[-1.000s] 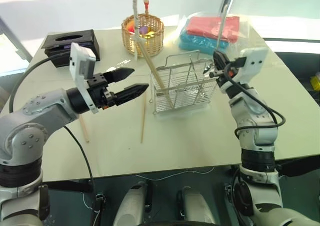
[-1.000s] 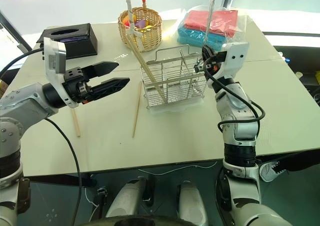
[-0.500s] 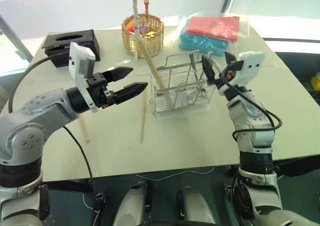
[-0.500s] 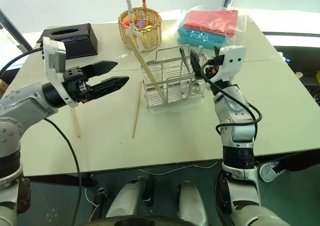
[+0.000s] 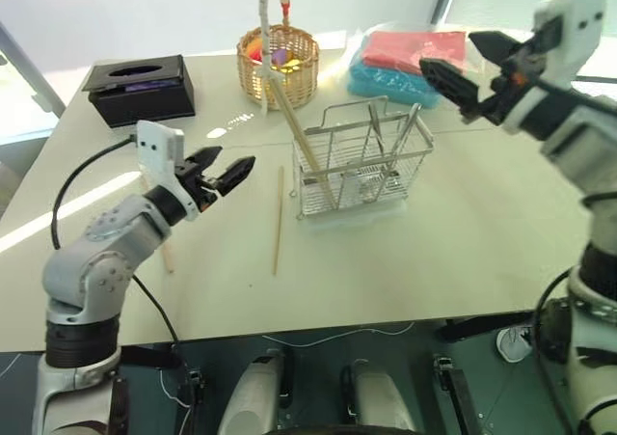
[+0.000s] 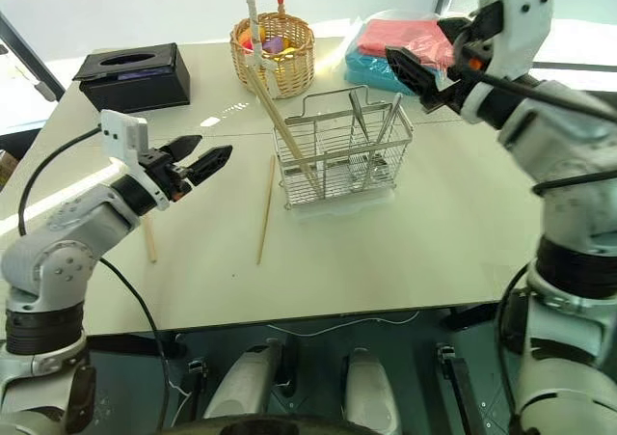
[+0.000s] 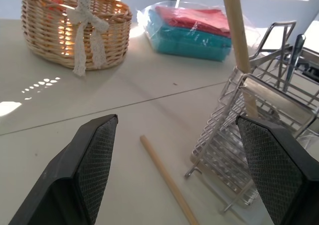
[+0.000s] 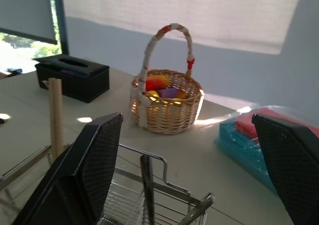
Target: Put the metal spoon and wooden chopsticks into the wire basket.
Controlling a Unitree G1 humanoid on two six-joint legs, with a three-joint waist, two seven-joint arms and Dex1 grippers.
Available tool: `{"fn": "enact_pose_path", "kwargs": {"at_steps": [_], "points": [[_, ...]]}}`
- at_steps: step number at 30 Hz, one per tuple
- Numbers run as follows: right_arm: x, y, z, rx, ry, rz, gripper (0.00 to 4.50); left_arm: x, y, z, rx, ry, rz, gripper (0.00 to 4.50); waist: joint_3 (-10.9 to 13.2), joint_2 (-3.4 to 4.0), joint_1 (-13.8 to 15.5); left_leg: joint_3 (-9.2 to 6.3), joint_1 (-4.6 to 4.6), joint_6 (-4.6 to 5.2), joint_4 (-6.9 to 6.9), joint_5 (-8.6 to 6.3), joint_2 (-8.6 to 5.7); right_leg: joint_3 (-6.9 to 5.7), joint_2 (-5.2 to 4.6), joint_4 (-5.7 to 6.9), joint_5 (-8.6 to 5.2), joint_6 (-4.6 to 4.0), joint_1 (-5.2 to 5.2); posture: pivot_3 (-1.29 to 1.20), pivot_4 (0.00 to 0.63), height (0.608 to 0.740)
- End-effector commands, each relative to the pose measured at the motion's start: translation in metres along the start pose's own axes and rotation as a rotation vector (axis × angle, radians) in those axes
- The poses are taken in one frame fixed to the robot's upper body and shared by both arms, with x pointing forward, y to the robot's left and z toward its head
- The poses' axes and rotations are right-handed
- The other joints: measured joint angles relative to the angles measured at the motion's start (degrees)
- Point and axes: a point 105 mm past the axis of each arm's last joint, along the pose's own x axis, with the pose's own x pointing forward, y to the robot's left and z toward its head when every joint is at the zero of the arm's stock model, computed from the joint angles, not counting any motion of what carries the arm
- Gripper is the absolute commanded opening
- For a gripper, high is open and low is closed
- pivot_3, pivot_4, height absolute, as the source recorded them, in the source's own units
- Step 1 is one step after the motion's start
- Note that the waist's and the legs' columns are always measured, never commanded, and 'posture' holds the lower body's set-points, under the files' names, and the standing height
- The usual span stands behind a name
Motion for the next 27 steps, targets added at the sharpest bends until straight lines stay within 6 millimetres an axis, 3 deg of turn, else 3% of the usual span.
{"fn": "enact_pose_path", "kwargs": {"at_steps": [1, 6, 9, 15, 20, 23, 27], "points": [[-0.015, 0.02, 0.01, 0.024, 0.036, 0.145, 4.29, 0.006, -0.007, -0.002, 0.044, 0.019, 0.031, 4.01, 0.03, -0.06, 0.06, 0.0, -0.01, 0.04, 0.0, 0.02, 0.0, 0.0, 0.0, -0.01, 0.0, 0.0, 0.0, 0.0, 0.15, 0.74], [-0.032, 0.048, -0.017, 0.048, 0.214, 0.324, 4.29, 0.015, -0.026, -0.017, 0.013, 0.101, 0.048, 4.01, 0.06, -0.11, 0.53, 0.0, -0.16, 0.13, 0.1, 0.0, 0.01, -0.01, -0.01, -0.06, 0.0, 0.0, -0.07, 0.0, 0.15, 0.74], [-0.04, 0.06, -0.029, 0.074, 0.277, 0.395, 4.29, 0.014, -0.024, -0.023, 0.023, 0.156, 0.126, 4.01, 0.06, -0.11, 0.74, 0.0, -0.38, 0.22, 0.31, -0.03, 0.01, -0.01, -0.01, -0.05, 0.0, 0.0, -0.19, 0.0, 0.15, 0.74], [-0.051, 0.07, -0.048, 0.13, 0.341, 0.459, 4.29, -0.017, 0.021, -0.026, 0.235, 0.23, 0.474, 4.01, 0.11, -0.19, 0.7, 0.0, -0.64, 0.34, 0.62, -0.1, 0.01, -0.02, -0.01, -0.05, 0.05, 0.09, -0.3, 0.0, 0.15, 0.74], [-0.051, 0.074, -0.061, 0.164, 0.359, 0.476, 4.29, -0.052, 0.054, -0.028, 0.261, 0.283, 0.714, 4.01, 0.15, -0.28, 0.99, 0.0, -0.66, 0.3, 0.6, -0.13, 0.01, -0.02, -0.02, -0.05, 0.04, 0.07, -0.34, 0.0, 0.15, 0.74], [-0.048, 0.076, -0.068, 0.172, 0.362, 0.485, 4.29, -0.069, 0.066, -0.03, 0.265, 0.317, 0.817, 4.01, 0.17, -0.34, 0.94, 0.0, -0.67, 0.2, 0.61, -0.18, 0.01, -0.02, -0.02, -0.06, 0.0, 0.01, -0.33, 0.0, 0.15, 0.74], [-0.042, 0.079, -0.073, 0.172, 0.357, 0.498, 4.29, -0.076, 0.071, -0.025, 0.205, 0.277, 0.875, 4.01, 0.17, -0.36, 0.97, 0.0, -0.67, 0.19, 0.61, -0.19, 0.01, -0.02, -0.03, -0.08, -0.01, -0.02, -0.33, 0.0, 0.15, 0.74]]}}
